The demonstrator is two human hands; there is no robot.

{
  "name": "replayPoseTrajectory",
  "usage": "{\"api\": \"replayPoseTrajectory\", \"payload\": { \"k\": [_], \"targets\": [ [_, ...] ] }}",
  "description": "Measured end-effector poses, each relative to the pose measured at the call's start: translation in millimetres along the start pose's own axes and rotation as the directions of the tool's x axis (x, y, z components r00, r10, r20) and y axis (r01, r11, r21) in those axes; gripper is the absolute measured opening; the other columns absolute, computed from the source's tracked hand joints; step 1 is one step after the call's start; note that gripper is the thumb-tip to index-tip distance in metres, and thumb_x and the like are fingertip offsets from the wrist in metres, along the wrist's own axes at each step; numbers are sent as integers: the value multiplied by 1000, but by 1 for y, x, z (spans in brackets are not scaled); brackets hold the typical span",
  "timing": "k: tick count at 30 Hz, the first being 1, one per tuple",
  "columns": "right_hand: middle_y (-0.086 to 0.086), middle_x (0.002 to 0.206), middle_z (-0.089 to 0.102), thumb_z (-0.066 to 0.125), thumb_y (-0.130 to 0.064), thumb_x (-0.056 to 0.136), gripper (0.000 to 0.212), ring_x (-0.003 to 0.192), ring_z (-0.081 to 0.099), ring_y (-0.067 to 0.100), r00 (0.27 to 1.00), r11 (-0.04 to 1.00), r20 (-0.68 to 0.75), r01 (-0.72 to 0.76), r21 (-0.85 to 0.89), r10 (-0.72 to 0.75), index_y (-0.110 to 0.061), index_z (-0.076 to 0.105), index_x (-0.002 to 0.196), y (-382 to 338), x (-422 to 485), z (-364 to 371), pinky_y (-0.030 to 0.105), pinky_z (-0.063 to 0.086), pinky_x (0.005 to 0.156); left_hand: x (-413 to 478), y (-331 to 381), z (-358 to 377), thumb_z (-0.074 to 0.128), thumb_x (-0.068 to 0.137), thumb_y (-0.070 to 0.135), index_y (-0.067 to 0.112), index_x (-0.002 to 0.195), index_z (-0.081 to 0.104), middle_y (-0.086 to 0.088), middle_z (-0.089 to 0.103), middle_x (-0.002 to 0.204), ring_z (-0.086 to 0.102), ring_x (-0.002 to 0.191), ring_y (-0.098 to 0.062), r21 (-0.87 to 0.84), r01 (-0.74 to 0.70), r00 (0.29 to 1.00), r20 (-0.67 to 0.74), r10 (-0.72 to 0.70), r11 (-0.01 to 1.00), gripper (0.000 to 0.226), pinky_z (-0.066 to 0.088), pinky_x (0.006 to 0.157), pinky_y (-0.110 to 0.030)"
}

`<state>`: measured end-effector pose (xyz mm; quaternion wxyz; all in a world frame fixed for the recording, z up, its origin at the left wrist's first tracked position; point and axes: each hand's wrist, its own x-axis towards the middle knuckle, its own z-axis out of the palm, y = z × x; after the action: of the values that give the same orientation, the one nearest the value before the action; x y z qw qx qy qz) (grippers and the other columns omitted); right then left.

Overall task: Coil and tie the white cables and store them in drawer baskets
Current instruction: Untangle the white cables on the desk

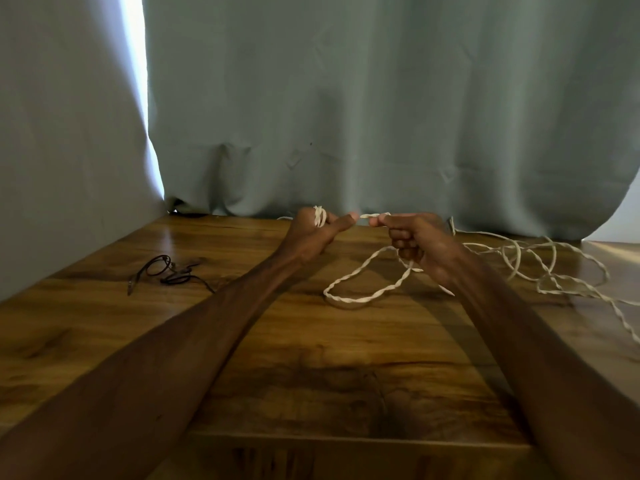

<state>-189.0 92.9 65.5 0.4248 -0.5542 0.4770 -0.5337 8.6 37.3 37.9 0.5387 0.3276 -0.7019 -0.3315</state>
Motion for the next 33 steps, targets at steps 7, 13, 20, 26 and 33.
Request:
{"api": "replayPoseTrajectory", "payload": {
  "k": [7,13,20,26,33],
  "targets": [
    [-7,51,38,64,-24,99,25,49,28,9,970,969,-101,207,-136,-222,-6,80,97,4,-4,4,25,22,48,-11,-3,14,51,100,60,26,48,48,6,34,50,25,44,-11,53,276,885,375,-275,960,63,21,44,-24],
    [-3,56,44,70,-27,95,19,50,32,10,957,970,-196,186,-157,-215,-12,82,93,16,5,-4,26,24,49,-6,21,24,41,108,41,26,58,33,12,24,46,15,37,-4,-242,475,783,554,-282,846,52,11,37,-20],
    [-1,59,56,59,-25,103,30,47,43,0,926,840,-50,315,-441,-373,-23,73,77,38,6,3,21,37,53,-1,26,23,40,105,20,10,91,63,14,30,51,19,39,-3,-563,534,789,601,-131,631,29,18,44,-19],
    [-10,63,55,55,-22,105,36,57,51,5,920,577,105,322,-751,-377,-27,55,69,46,11,27,29,35,58,6,25,27,37,104,11,-4,117,57,3,56,65,49,53,-6,-681,431,890,430,-154,592,28,41,52,-18],
    [-7,76,55,54,-30,104,24,68,54,14,875,339,234,393,-855,-425,-15,68,92,48,8,44,23,30,55,9,23,30,32,101,-11,-24,117,49,-29,70,108,77,77,-28,-849,302,944,203,-259,433,26,60,82,-29]
  ]
}}
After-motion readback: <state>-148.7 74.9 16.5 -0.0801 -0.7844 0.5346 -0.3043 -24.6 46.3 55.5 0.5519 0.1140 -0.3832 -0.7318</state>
